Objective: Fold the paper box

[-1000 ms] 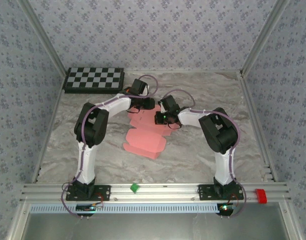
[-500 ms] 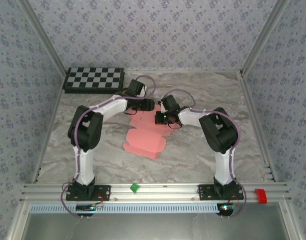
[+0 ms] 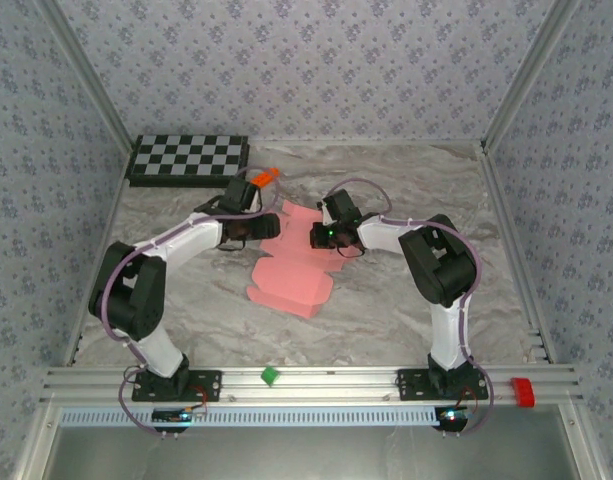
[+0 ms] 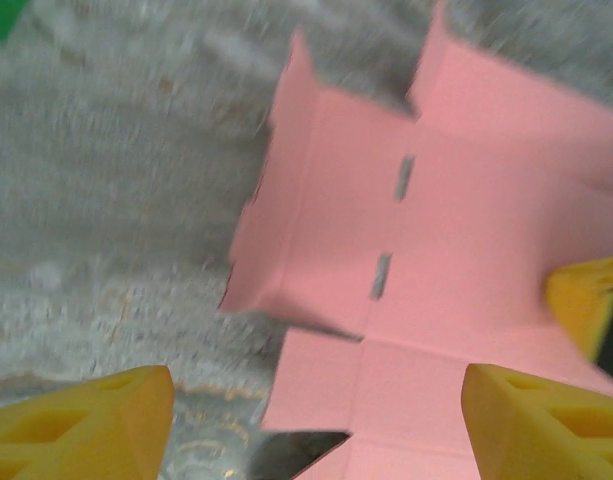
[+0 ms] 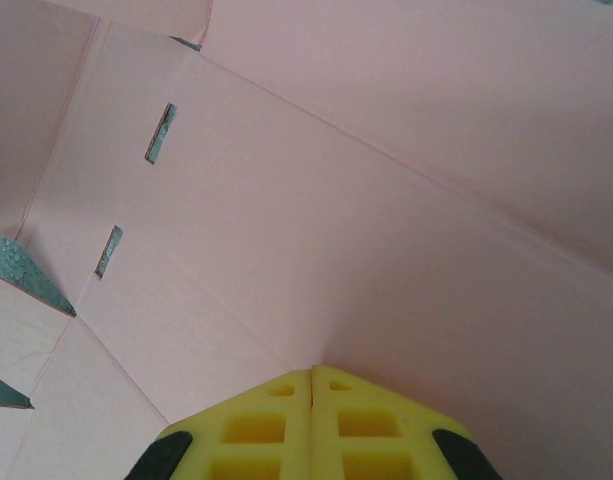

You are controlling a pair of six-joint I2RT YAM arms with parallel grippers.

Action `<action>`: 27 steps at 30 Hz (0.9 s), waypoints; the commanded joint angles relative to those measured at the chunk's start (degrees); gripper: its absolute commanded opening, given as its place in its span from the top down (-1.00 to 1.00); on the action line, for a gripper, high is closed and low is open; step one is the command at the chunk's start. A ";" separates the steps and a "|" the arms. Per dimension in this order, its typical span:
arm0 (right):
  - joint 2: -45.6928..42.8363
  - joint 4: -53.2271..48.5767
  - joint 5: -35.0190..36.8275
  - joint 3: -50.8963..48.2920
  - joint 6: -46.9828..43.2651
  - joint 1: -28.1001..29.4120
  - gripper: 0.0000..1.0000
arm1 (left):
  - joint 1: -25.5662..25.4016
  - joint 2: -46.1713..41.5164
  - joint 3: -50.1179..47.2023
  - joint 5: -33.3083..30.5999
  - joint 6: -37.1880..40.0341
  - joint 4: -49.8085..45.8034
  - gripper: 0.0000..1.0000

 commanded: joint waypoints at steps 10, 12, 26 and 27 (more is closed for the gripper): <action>2.44 -4.66 1.54 -1.20 0.72 -0.03 0.98 | 0.10 4.65 -0.75 5.60 -4.85 1.81 -0.33; 2.29 -4.67 1.60 -1.29 0.77 0.01 0.98 | 0.09 4.69 -1.06 6.07 -5.02 2.62 -0.29; 2.80 -4.85 1.64 -0.91 0.92 0.25 0.98 | 0.12 4.53 -1.68 9.20 -5.29 5.55 -0.08; 2.80 -4.78 1.59 -0.90 0.93 0.29 0.98 | 0.10 4.24 -1.77 9.40 -5.29 5.89 -0.08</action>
